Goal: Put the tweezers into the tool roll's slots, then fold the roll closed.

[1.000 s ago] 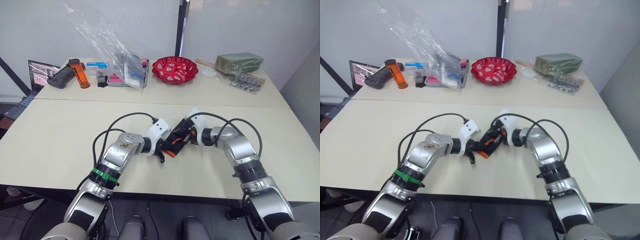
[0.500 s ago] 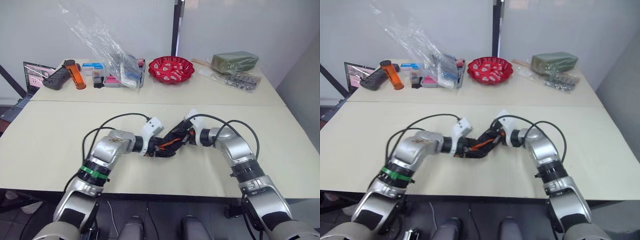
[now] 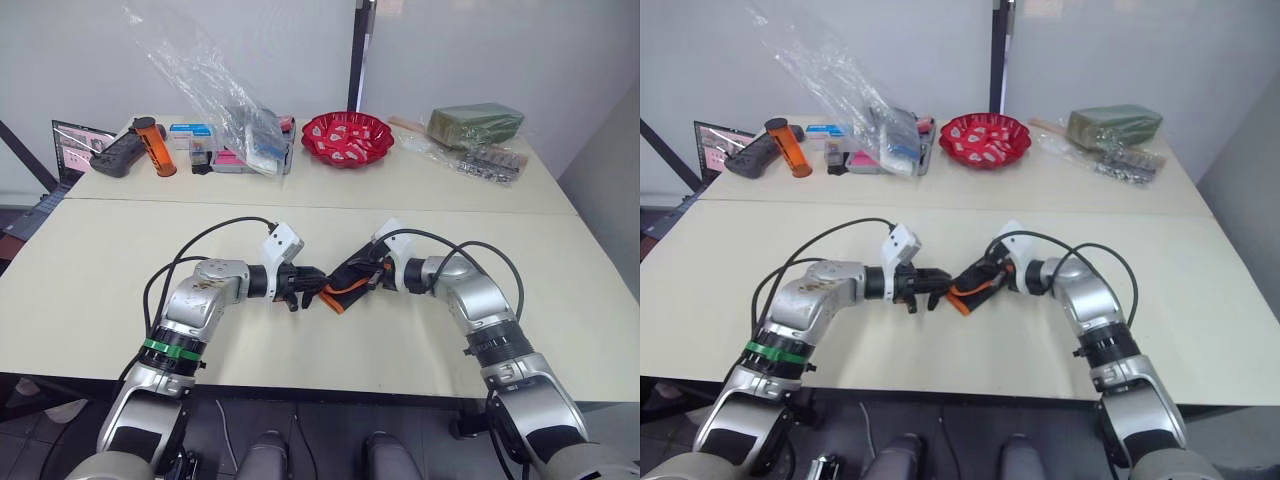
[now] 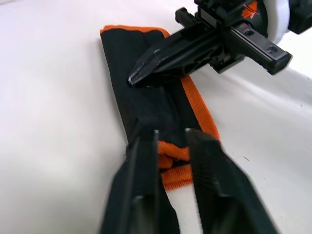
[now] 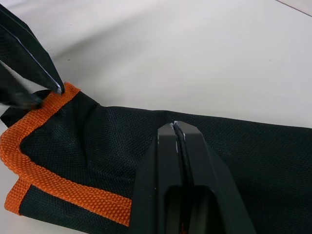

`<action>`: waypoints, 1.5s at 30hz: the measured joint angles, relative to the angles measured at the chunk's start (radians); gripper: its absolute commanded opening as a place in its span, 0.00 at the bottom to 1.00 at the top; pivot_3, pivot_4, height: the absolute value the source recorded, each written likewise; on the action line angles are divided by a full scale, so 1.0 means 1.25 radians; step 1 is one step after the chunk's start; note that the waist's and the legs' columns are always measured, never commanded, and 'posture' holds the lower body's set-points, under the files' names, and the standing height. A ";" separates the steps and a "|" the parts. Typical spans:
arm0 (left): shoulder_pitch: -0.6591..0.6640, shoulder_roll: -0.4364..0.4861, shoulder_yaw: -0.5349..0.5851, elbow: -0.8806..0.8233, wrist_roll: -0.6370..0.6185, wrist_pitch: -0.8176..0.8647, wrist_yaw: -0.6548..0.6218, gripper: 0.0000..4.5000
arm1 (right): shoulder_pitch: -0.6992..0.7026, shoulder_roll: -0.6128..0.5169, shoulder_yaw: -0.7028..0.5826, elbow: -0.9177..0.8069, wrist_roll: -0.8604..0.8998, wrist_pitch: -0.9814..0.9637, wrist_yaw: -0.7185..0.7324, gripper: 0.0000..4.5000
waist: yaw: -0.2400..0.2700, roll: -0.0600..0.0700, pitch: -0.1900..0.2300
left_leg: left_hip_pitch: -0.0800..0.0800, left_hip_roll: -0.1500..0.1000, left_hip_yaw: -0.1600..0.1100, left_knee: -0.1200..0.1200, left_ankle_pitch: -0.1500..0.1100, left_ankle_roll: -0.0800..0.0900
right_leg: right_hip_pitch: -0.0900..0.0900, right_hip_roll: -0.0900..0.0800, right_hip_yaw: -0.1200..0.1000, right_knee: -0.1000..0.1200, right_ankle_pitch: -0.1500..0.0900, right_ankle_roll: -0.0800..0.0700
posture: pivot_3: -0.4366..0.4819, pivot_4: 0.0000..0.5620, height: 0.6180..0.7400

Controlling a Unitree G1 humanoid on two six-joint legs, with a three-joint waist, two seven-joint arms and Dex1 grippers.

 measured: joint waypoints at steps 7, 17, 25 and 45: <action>-0.048 -0.051 -0.023 0.090 0.031 -0.089 -0.004 0.01 | 0.022 -0.002 -0.007 -0.035 0.000 0.005 -0.007 0.00 | -0.001 0.000 0.000 | -0.001 0.000 0.000 -0.001 0.000 0.000 | 0.000 0.000 0.000 -0.003 0.000 0.000 | 0.48 0.27 1.00; -0.017 -0.080 -0.069 0.133 0.091 -0.137 0.003 0.01 | 0.069 0.002 -0.032 -0.077 0.006 -0.028 -0.020 0.00 | 0.001 0.000 0.000 | -0.002 0.000 0.000 -0.001 0.000 0.000 | 0.000 0.000 -0.001 -0.004 0.000 0.000 | 0.48 0.27 1.00; 0.013 -0.071 -0.067 0.092 0.101 -0.143 0.020 0.01 | 0.139 0.003 -0.060 -0.130 0.055 -0.038 0.024 0.00 | -0.011 0.000 0.000 | -0.002 0.000 0.000 -0.001 0.000 0.000 | 0.000 0.000 -0.001 -0.003 0.000 0.000 | 0.48 0.27 1.00; 0.029 -0.057 -0.088 0.084 0.117 -0.132 0.030 0.01 | 0.000 0.062 -0.138 0.261 0.000 -0.265 -0.165 0.00 | -0.026 0.001 -0.005 | 0.008 0.001 0.000 -0.002 0.000 0.001 | 0.010 0.000 0.000 -0.004 0.000 0.000 | 0.48 0.27 1.00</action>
